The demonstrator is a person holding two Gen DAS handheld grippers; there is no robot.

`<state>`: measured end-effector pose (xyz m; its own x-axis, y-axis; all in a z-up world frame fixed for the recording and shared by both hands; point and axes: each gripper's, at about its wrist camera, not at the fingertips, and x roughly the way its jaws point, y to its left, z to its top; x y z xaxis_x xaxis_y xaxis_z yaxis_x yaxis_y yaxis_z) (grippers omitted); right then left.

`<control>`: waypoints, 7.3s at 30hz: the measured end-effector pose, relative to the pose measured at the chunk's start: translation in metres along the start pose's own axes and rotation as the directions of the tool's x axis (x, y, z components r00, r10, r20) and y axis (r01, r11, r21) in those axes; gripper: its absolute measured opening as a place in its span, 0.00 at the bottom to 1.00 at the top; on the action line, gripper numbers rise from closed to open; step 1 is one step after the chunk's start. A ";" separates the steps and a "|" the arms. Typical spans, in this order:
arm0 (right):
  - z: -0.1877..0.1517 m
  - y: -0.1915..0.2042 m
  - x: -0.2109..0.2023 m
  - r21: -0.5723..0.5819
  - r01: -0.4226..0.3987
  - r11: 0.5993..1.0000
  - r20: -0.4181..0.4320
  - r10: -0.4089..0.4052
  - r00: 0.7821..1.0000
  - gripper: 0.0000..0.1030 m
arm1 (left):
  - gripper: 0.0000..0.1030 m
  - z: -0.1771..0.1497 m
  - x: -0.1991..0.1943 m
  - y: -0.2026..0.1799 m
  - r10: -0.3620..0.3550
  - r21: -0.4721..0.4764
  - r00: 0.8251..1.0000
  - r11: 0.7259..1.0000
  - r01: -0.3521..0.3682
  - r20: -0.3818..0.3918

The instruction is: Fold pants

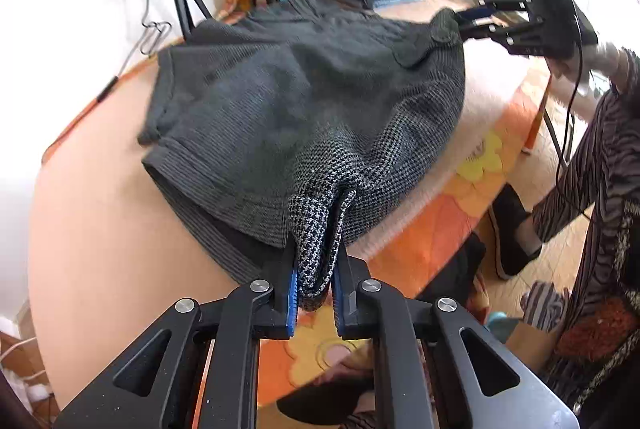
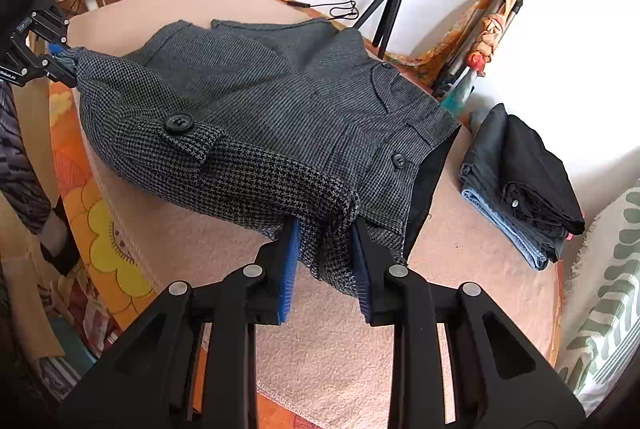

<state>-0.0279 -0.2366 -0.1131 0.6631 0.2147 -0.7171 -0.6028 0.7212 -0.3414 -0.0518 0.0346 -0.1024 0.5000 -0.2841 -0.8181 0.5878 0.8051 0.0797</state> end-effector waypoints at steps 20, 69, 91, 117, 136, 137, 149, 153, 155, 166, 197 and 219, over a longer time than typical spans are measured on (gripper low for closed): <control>0.084 -0.061 -0.012 0.139 0.070 0.988 0.090 -0.083 0.993 0.20 | 0.10 0.096 -0.024 0.102 0.046 -0.151 0.965 0.988 -0.007 0.257; 0.167 -0.215 0.263 0.158 0.219 0.963 -0.204 -0.185 0.961 0.09 | 0.10 0.229 0.212 0.264 0.121 -0.266 0.992 0.958 -0.107 0.038; 0.089 -0.194 0.140 0.654 0.101 0.750 -0.130 -0.020 0.991 0.81 | 0.41 0.150 0.082 0.220 0.052 -0.441 0.991 0.898 0.009 0.127; 0.001 -0.166 0.174 0.966 -0.152 0.208 0.075 0.338 0.938 0.82 | 0.41 0.092 0.128 0.159 -0.202 -0.725 0.956 0.624 0.292 0.211; 0.013 -0.181 0.174 0.943 -0.137 0.302 0.066 0.236 0.970 0.20 | 0.06 0.088 0.108 0.171 -0.060 -0.695 0.965 0.682 0.227 0.256; 0.016 -0.185 0.168 0.937 -0.149 0.317 0.080 0.221 0.972 0.18 | 0.06 0.088 0.106 0.168 -0.053 -0.687 0.965 0.692 0.221 0.257; 0.008 -0.198 0.179 0.931 -0.115 0.346 0.033 0.234 0.972 0.18 | 0.28 0.064 0.110 0.181 -0.019 -0.769 0.971 0.607 0.202 0.240; 0.006 -0.194 0.182 0.937 -0.113 0.332 0.027 0.252 0.967 0.31 | 0.33 0.053 0.119 0.204 -0.047 -0.827 0.964 0.503 0.250 0.262; 0.005 -0.191 0.183 0.937 -0.110 0.331 0.024 0.254 0.967 0.32 | 0.29 0.053 0.123 0.207 -0.049 -0.827 0.957 0.492 0.271 0.285; 0.009 -0.197 0.171 0.929 -0.149 0.339 0.069 0.237 0.969 0.18 | 0.06 0.061 0.101 0.183 0.050 -0.774 0.967 0.611 0.167 0.249; -0.010 -0.197 0.198 0.978 -0.194 0.071 0.181 0.154 0.971 0.49 | 0.28 0.127 0.150 0.120 0.068 -0.463 0.997 0.885 -0.045 0.035; 0.017 -0.203 0.166 0.953 -0.209 0.219 0.188 0.116 0.975 0.23 | 0.29 0.243 0.235 0.078 0.089 -0.402 0.995 0.913 -0.069 0.032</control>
<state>0.2123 -0.3362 -0.1521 0.6603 0.4165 -0.6249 0.1526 0.7404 0.6546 0.2661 -0.0955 -0.1505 0.5708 -0.2280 -0.7888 0.2471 0.9638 -0.0997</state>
